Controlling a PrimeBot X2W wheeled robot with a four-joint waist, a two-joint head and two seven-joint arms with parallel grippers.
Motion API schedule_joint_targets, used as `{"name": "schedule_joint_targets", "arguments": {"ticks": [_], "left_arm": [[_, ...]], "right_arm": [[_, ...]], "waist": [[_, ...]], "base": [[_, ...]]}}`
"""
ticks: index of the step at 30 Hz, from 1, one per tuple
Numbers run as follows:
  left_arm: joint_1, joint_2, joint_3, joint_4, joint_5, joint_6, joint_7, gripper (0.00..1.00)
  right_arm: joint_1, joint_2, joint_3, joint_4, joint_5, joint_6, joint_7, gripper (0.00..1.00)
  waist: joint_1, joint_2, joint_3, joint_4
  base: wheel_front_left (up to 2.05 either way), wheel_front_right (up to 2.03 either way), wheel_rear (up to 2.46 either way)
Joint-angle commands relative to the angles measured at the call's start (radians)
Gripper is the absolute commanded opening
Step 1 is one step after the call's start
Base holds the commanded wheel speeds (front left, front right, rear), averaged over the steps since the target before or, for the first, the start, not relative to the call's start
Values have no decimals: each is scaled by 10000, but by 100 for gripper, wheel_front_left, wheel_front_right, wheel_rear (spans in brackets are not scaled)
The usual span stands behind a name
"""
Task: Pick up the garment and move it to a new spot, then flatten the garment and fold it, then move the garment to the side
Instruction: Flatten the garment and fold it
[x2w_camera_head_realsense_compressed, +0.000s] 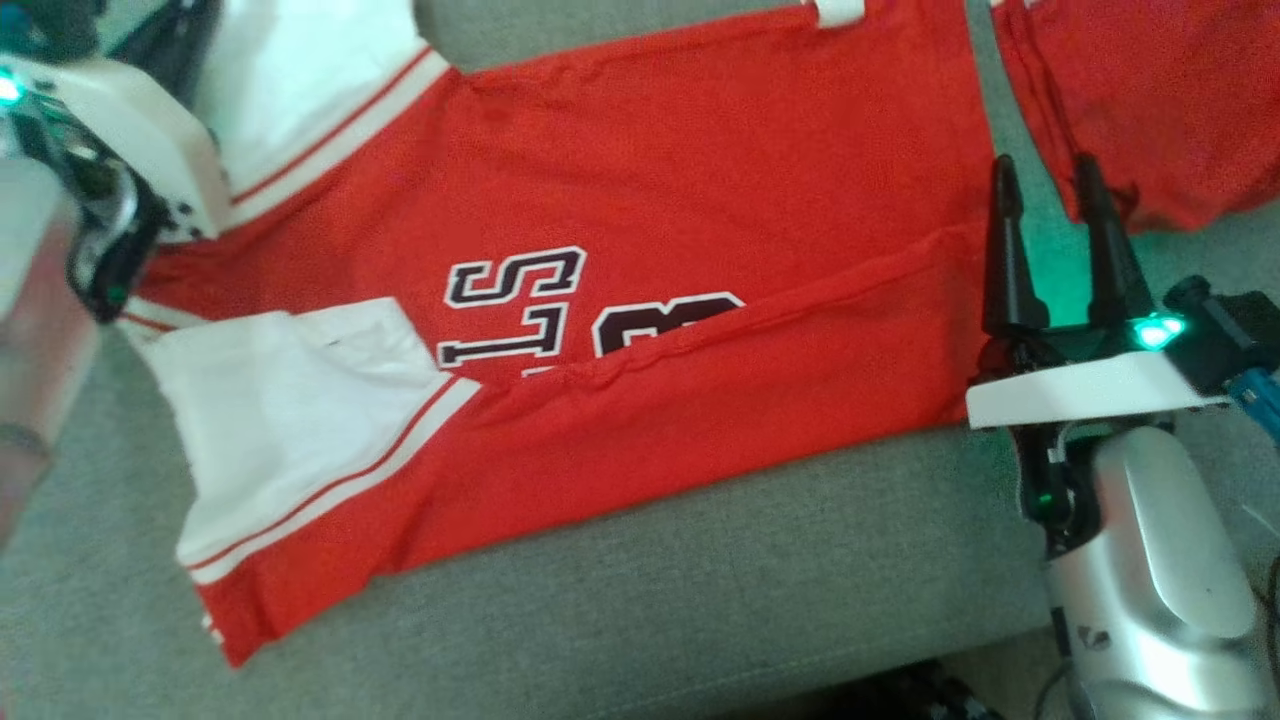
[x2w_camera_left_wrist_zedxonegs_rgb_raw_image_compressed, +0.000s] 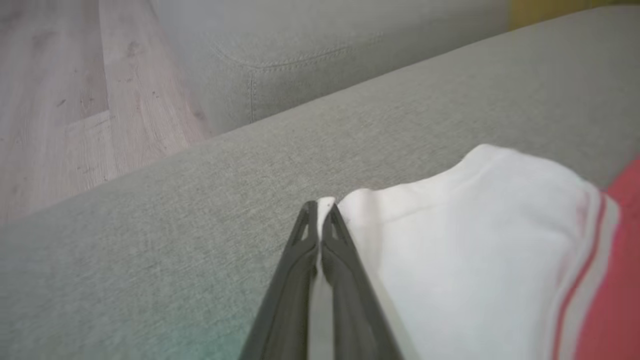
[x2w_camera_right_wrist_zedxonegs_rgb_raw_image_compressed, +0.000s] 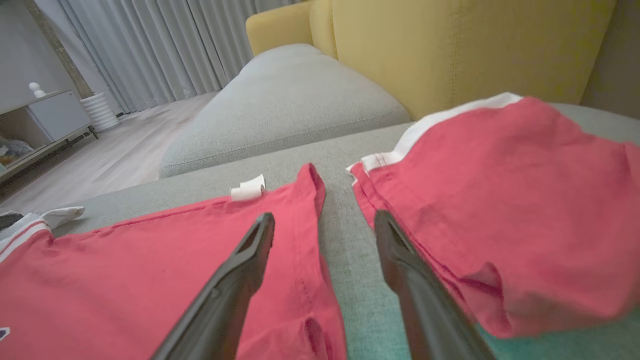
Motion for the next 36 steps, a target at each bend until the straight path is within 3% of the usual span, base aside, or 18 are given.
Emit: {"name": "schedule_joint_targets", "arguments": {"ticks": [1, 7, 14, 19, 23, 35, 36], "left_arm": [[-216, 254, 185, -258, -60, 18, -428, 0], [192, 17, 62, -631, -1, 18, -1603, 0], [1056, 7, -156, -1949, 91, 238, -2130, 0], [1539, 258, -407, -3357, 196, 527, -1891, 0], [1740, 494, -508, -4336, 253, 820, -1629, 0], [1792, 887, -483, -5553, 245, 1267, -1273, 0], [1784, 901, -471, -5570, 225, 1275, -1258, 0]], "right_arm": [[-96, -37, -9, -268, -262, -9, 9, 100], [-329, -37, -580, -548, -1178, -9, 838, 100], [-1301, -148, -1411, -475, -2344, -9, 2952, 100], [-2356, -745, -1814, 835, -2668, -9, 4693, 100], [-3149, -1232, -1837, 2036, -3035, -9, 5489, 100], [-4532, -2147, -709, 4730, -3834, -9, 5904, 100], [-4609, -2197, -442, 4931, -3806, -9, 5931, 52]], "waist": [[0, 0, -496, 486], [0, 0, -1039, 1189], [0, 0, -1369, 2155], [0, 0, -1286, 2585], [0, 0, -1103, 2789], [0, 0, -706, 2951], [0, 0, -688, 2951]], "base": [[0, 0, 0], [0, 0, 0], [0, 0, 0], [0, 0, 0], [0, 0, 0], [0, 0, 0], [0, 0, 0]]}}
